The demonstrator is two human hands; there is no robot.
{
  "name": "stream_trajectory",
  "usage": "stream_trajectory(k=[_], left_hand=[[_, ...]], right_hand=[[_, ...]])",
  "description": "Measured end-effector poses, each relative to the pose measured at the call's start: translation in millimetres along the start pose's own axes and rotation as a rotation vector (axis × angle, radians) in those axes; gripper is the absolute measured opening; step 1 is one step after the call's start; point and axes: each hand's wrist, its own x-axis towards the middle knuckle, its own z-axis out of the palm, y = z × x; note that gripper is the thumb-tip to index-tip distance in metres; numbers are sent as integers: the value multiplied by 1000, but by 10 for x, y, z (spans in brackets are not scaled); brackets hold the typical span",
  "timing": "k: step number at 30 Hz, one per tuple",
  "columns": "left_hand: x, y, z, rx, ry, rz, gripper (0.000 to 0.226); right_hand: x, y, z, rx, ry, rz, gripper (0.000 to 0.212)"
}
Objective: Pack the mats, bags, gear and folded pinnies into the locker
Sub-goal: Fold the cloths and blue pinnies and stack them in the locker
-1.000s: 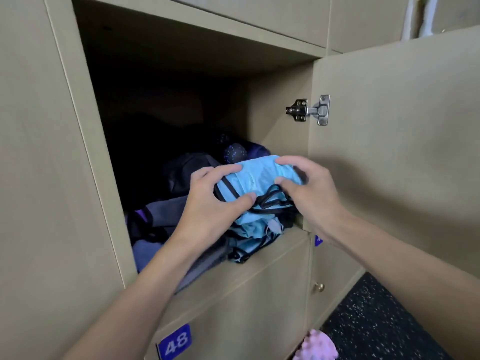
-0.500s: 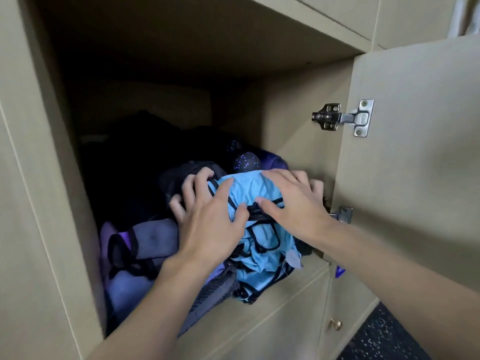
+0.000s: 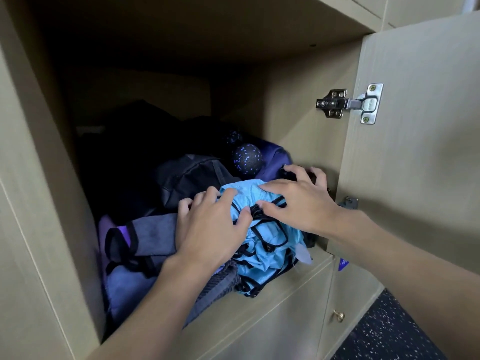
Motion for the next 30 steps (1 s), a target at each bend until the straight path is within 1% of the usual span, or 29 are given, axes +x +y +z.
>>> stream_trajectory(k=[2,3,8,13,17,19,22,30], left_hand=[[0,0,8,5,7,0,46],[3,1,14,8,11,1,47],[9,-6,25,9,3,-7,47],[59,8,3,-80,1,-49,46],[75,14,34,-46,-21,-54,47],[93,19,15,-60,-35,-58,48],[128,33,-58,-119,-64,-72,49],[128,85,-207,-228,-3,-107,45]], right_hand=[[-6,-9,-27,-3,-37,9,60],[-8,-9,-34,-5,-44,10,57],[15,-5,-46,-6,-76,14,57],[-27,-3,-54,131,41,92,51],[-49,12,-19,0,-34,99,53],[-27,-4,-35,21,-42,121,52],[-39,-28,-63,92,-10,164,51],[-114,12,-221,117,47,136,49]])
